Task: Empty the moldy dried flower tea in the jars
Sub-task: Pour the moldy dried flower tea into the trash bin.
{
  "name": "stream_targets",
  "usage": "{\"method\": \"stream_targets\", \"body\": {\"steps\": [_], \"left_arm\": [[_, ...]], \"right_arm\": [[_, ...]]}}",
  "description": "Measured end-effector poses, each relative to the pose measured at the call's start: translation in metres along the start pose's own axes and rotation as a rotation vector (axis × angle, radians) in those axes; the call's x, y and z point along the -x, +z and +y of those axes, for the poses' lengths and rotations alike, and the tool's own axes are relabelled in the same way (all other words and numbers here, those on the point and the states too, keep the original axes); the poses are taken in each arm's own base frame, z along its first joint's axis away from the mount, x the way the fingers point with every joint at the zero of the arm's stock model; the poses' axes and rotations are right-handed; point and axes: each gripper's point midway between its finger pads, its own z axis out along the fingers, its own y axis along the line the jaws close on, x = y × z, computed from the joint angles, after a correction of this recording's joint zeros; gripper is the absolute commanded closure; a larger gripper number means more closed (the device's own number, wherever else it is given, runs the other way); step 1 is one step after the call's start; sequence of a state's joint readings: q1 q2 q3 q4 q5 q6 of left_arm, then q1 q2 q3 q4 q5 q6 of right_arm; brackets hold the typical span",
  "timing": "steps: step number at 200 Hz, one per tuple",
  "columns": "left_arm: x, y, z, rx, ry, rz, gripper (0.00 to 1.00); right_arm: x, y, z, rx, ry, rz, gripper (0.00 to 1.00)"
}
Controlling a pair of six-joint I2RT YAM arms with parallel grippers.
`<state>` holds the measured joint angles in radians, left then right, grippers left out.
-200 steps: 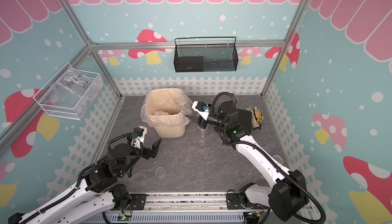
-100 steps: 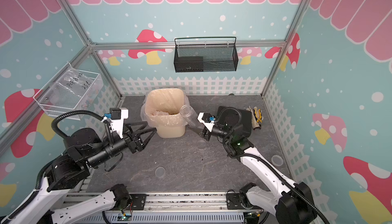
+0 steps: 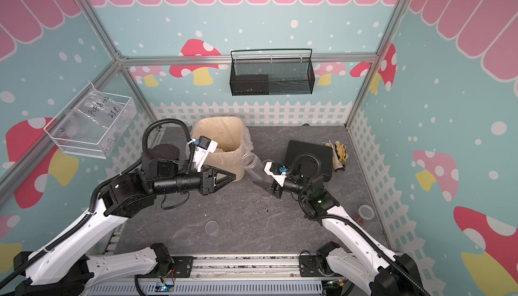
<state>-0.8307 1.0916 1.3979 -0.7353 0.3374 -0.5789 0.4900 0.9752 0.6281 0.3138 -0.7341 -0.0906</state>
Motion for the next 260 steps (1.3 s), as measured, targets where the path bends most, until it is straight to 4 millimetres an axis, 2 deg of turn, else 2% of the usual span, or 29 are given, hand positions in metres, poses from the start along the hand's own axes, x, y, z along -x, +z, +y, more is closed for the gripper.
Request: {"method": "stream_targets", "body": {"steps": [41, 100, 136, 175, 232, 260], "left_arm": [[0.007, 0.005, -0.006, -0.011, -0.020, 0.011, 0.69], [0.018, 0.009, -0.012, -0.008, -0.018, 0.013, 0.77], [0.018, 0.018, -0.003, 0.035, -0.020, 0.039, 0.80], [0.016, 0.019, 0.006, 0.076, -0.016, 0.054, 0.80], [0.021, 0.009, 0.031, 0.173, -0.020, 0.053, 0.79], [0.016, 0.008, 0.034, 0.185, -0.024, 0.070, 0.78]], "right_arm": [[-0.004, -0.002, 0.009, 0.018, -0.017, -0.001, 1.00], [-0.006, -0.002, 0.017, 0.046, -0.035, 0.001, 1.00], [-0.007, -0.002, 0.022, 0.055, -0.047, 0.006, 1.00], [-0.011, -0.001, 0.028, 0.074, -0.050, 0.024, 1.00], [-0.012, 0.000, 0.031, 0.077, -0.074, 0.030, 1.00], [-0.013, 0.000, 0.031, 0.075, -0.078, 0.031, 1.00]]}}
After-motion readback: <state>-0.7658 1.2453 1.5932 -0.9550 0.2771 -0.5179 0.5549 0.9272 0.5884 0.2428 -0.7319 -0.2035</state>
